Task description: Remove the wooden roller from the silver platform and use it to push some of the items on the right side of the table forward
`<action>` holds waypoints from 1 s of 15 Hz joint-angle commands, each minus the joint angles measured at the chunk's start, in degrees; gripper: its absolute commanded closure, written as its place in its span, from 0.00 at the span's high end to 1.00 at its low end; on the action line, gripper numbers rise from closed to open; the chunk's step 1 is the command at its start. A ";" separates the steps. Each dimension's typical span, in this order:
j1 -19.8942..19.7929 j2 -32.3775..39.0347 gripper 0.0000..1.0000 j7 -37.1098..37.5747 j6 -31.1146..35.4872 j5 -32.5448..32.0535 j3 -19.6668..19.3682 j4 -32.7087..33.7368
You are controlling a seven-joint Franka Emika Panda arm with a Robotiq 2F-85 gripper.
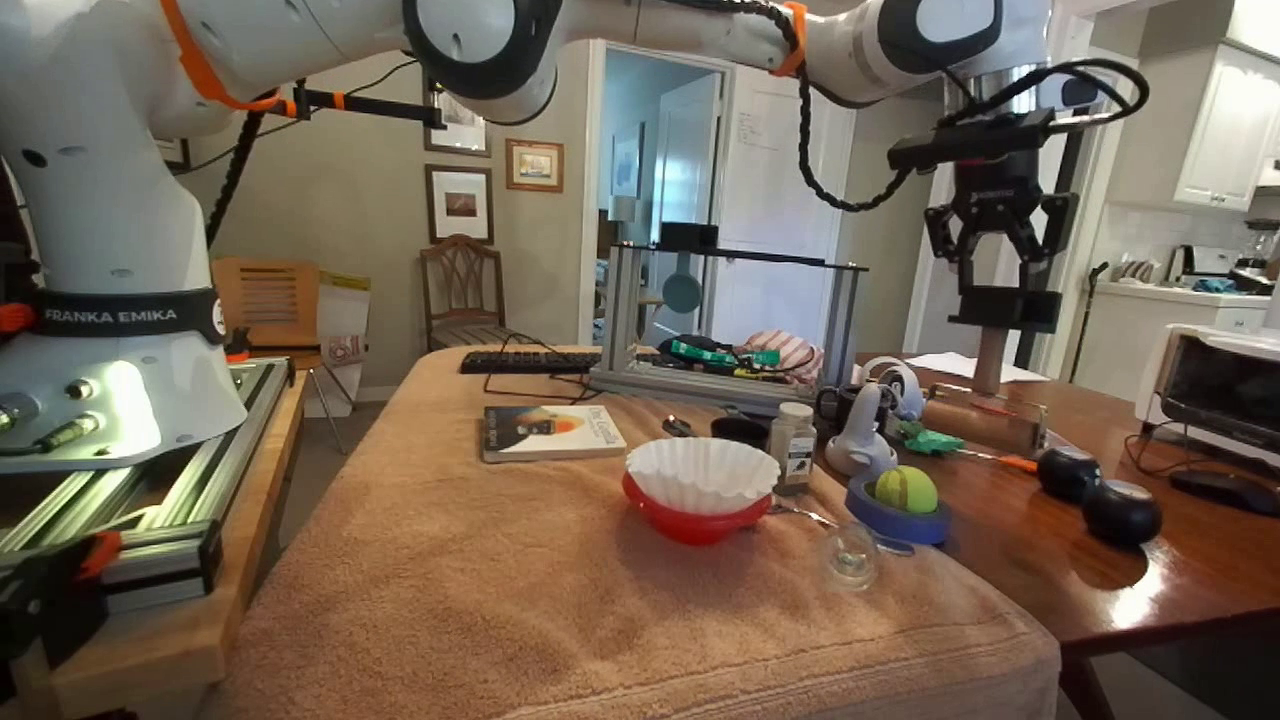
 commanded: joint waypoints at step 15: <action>-6.19 -12.39 0.37 -35.92 -29.66 0.58 0.92 -1.70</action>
